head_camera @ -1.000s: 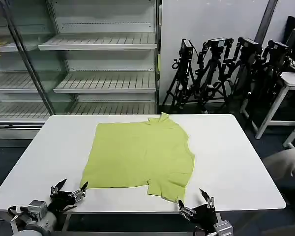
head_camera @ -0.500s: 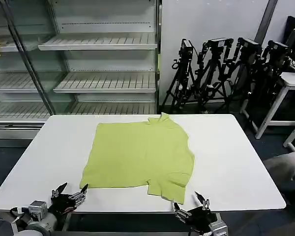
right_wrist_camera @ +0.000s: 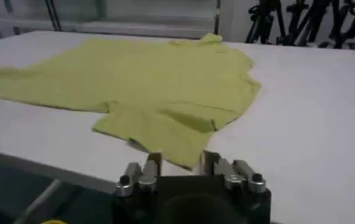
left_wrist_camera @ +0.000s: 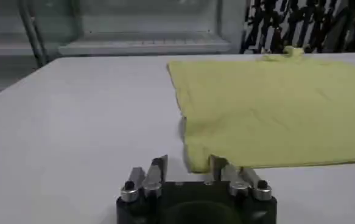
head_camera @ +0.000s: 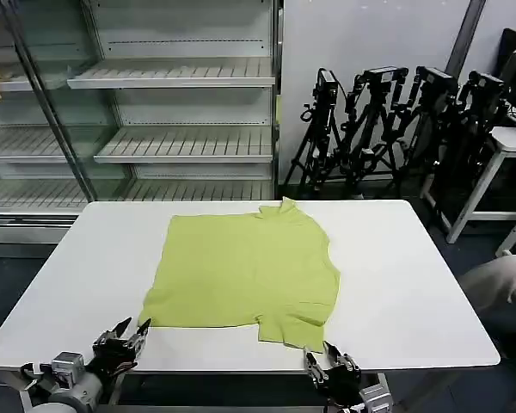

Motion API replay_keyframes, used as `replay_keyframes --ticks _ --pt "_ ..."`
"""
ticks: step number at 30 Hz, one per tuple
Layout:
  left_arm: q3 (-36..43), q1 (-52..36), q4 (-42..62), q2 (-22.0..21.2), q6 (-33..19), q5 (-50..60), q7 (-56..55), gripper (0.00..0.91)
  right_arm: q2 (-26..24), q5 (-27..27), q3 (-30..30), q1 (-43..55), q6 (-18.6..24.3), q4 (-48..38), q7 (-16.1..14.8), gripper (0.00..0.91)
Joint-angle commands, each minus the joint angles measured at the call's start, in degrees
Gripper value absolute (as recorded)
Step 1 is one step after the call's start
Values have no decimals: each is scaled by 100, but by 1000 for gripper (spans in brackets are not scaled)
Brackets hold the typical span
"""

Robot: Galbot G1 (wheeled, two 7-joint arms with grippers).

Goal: Fold and organize the clothes.

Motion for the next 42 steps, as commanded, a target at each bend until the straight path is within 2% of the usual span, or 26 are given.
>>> replay_keyframes --ticks 1,7,14,17,19,22,36,38,40,42 --pt "40 10 1 -8 33 -16 34 20 -5 55 -38 14 -79 -46 7 0" --pt "21 -48 -190 6 35 -93 -8 20 -16 -83 21 80 106 152 -55 0" --pt "-8 -446 -225 279 36 -370 -28 20 -63 -47 177 395 20 356 -67 0" --pt "9 -681 -83 364 24 -759 -71 20 -55 146 268 700 -50 264 -105 0" --pt "166 -983 65 383 22 -1175 -177 20 -10 318 295 1032 -79 113 -108 0" --pt "339 -1285 230 370 21 -1193 -192 20 16 458 271 1478 -83 -91 -117 0" --pt "840 -2409 1249 506 -33 -1402 -198 10 80 600 171 2809 -12 -1194 -266 0" --pt "913 -2582 1450 494 -30 -1397 -199 20 96 573 152 2970 9 -1356 -314 0" --pt "969 -2688 1620 471 -32 -1392 -198 20 95 333 131 3109 82 -1632 -554 0" --pt "1009 -2766 1719 460 -51 -1387 -188 20 92 295 94 3175 145 -1811 -600 0"
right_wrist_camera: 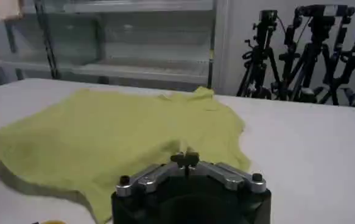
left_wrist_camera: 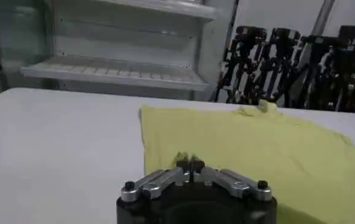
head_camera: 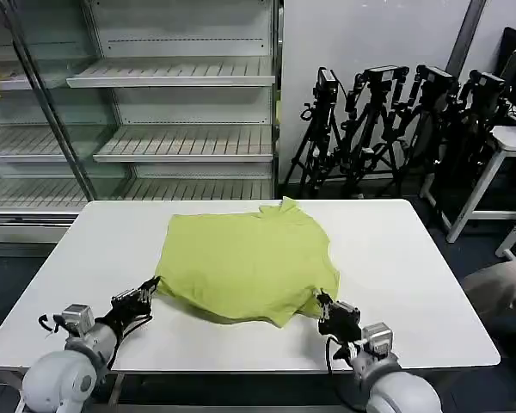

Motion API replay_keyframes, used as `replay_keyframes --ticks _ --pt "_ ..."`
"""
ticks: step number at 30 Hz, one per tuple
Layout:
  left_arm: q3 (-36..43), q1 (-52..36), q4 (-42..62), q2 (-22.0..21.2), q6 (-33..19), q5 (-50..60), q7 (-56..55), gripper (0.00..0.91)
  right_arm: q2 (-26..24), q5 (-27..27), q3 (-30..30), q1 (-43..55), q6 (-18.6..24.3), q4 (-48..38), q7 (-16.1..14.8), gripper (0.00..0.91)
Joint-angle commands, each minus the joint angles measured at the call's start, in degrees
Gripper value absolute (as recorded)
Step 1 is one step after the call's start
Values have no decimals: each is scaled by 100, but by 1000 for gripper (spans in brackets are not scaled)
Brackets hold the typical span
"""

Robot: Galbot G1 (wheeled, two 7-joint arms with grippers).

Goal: Fold and organize the clothes.

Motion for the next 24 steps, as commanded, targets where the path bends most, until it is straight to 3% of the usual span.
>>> replay_keyframes --ticks 1,9,24 --pt "367 -961 1016 4 -59 -172 1 20 33 -195 -64 810 182 -980 -253 0" --pt "546 -1442 1490 -89 -95 -151 -1 20 92 -461 -287 1357 331 -1578 -295 0" --pt "627 -1509 1765 8 -185 -68 77 20 254 -704 -408 1714 654 -2158 -519 0"
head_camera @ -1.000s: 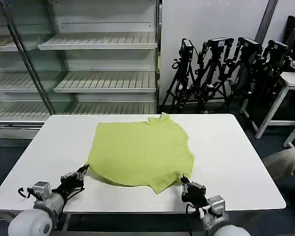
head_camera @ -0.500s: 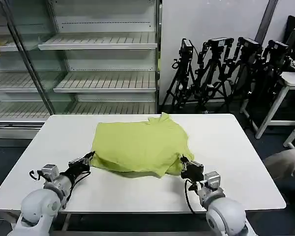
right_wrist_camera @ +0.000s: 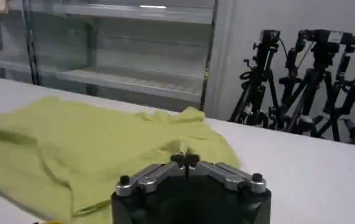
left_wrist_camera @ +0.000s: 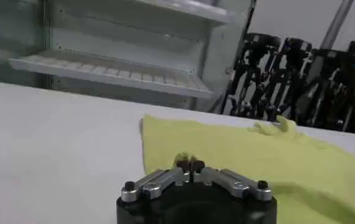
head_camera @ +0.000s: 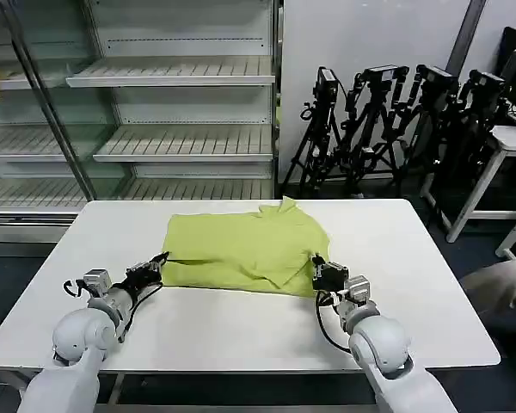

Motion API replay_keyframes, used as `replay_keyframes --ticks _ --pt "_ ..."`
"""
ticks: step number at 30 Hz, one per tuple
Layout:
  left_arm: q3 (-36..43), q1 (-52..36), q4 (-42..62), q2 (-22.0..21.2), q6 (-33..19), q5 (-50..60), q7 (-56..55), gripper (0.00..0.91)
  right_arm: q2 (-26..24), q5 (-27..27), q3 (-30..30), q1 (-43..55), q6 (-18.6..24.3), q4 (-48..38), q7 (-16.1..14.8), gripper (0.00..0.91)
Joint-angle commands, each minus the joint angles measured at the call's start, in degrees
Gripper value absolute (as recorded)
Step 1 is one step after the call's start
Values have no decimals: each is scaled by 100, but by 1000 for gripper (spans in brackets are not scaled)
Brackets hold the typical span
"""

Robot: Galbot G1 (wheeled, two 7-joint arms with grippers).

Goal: Fold and organize the clothes.

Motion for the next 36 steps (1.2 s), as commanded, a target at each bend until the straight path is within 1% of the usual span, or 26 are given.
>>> replay_keyframes --ticks 1,2,13,14,15,16,17,18,19,20,26,29,33,36 --pt "144 -194 333 32 -48 60 26 20 31 -154 -46 282 160 -439 -106 0" --pt "145 -195 354 27 -48 60 29 10 32 -161 -38 281 171 -455 -102 0" --pt "210 -313 576 115 -71 177 53 30 90 -281 -67 304 246 -626 -140 0" --pt "201 -315 575 115 -48 169 61 272 97 -295 -69 299 252 -649 -138 0" --pt "198 -316 577 112 -52 170 65 292 101 -301 -69 298 256 -663 -130 0" --pt "205 -317 575 109 -72 217 44 292 107 -306 -65 299 255 -678 -115 0" --pt "223 -326 575 102 -74 316 18 393 108 -306 -62 302 254 -689 -104 0" --pt "238 -338 579 98 -80 409 15 907 106 -329 -54 314 217 -702 -78 0" --pt "253 -337 580 98 -126 411 14 907 103 -334 -45 325 159 -704 -48 312" --pt "260 -337 571 94 -156 421 1 907 104 -333 -44 330 150 -710 -50 907" --pt "168 -230 276 192 -161 445 -18 907 70 -267 98 373 103 -715 -14 907" --pt "162 -5 -11 248 8 463 -58 907 -40 -269 117 183 48 -561 -47 907" --pt "124 383 -387 242 194 622 -91 907 -153 -173 206 -362 -72 -33 -32 907" --pt "121 577 -569 305 200 651 -124 907 -231 -48 290 -818 -244 382 28 907"
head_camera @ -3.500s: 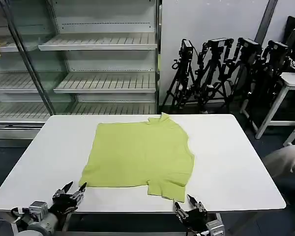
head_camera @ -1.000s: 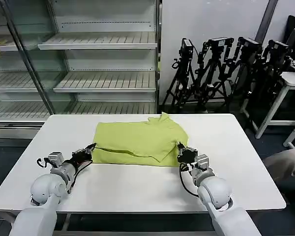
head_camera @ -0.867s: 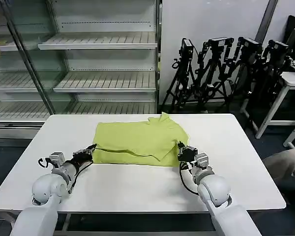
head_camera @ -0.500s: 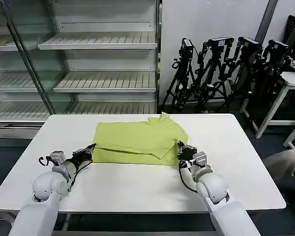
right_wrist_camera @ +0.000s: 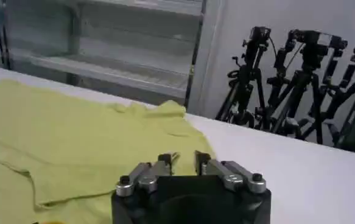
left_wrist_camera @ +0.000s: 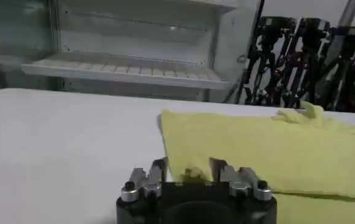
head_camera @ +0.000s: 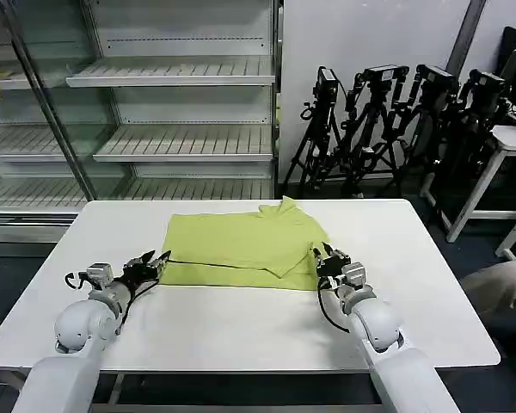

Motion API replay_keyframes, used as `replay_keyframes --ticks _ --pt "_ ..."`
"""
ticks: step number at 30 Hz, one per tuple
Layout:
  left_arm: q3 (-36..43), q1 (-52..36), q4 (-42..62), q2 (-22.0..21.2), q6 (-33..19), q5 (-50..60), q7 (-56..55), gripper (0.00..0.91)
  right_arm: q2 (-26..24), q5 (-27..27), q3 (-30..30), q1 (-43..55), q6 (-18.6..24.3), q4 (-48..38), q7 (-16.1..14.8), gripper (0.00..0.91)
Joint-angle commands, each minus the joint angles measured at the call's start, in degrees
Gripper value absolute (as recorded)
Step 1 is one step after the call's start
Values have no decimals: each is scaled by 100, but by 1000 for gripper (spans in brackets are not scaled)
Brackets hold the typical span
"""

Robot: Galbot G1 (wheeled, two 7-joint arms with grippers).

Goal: Fold and organize the clothes.

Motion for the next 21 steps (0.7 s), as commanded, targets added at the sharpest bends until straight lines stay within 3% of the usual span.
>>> replay_keyframes --ticks 1,6,7,8,9,10,21 --pt "-40 687 -750 121 214 277 -82 907 -174 162 147 -951 -286 857 57 907" --pt "-52 840 -712 141 229 399 -208 907 -267 161 258 -1315 -576 1112 134 907" --pt "-67 857 -715 141 231 377 -243 907 -304 191 269 -1381 -603 1198 132 856" --pt "-94 871 -716 141 231 306 -227 645 -326 220 274 -1424 -607 1269 146 171" --pt "-117 889 -722 148 229 239 -220 202 -334 225 283 -1460 -607 1323 145 10" --pt "-126 899 -726 151 229 180 -219 10 -345 226 286 -1486 -609 1355 138 0" --pt "-129 948 -777 73 223 139 -178 20 -322 392 284 -1411 -605 1258 169 0"
